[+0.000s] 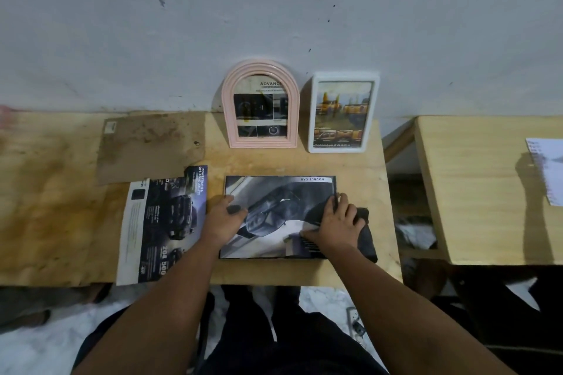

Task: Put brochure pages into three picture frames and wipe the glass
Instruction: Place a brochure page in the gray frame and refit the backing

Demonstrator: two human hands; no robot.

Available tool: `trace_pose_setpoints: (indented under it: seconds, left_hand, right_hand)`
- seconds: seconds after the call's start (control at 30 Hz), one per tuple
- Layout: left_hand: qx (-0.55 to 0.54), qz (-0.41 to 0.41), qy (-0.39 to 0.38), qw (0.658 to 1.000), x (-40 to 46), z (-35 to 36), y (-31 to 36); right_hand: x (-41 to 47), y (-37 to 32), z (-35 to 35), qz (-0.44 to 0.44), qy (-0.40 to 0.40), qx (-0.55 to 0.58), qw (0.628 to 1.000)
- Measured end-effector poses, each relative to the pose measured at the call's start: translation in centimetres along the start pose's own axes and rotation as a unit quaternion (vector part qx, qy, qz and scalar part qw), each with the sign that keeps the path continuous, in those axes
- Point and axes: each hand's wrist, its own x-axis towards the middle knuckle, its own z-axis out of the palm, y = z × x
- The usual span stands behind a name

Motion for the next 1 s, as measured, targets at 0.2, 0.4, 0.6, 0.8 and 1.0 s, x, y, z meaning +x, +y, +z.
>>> trace_pose_setpoints:
  seconds: [0.2,0.4,0.6,0.8,1.0]
  left_hand:
    - [0.015,0.005,-0.005,1.000,-0.2,0.1,-0.1]
    - [0.019,0.024,0.006,1.000,-0.9,-0.3,0.0]
    - [-0.133,0.023,0.033,0.990,-2.1,-1.3,0.0]
    - [-0.281,-0.002,0.095,0.955,-2.9,-4.6,0.2]
    - [-0.361,-0.060,0.195,0.910,-3.1,-11.7,-4.0]
  right_hand:
    - [-1.4,0.3,0.1,-0.012,0.057,0.062,0.996]
    - [-3.1,0.8,-2.3,-0.008,0.025,0.545,0.838]
    - [-3.0,1.9,-5.7,0.038,-0.058,0.678,0.731]
    - [-1.9,-0.8,-8.4,0.035,-0.103,0.662,0.742]
    - [-1.3,-8.2,-9.7,-0.037,-0.180,0.540,0.822]
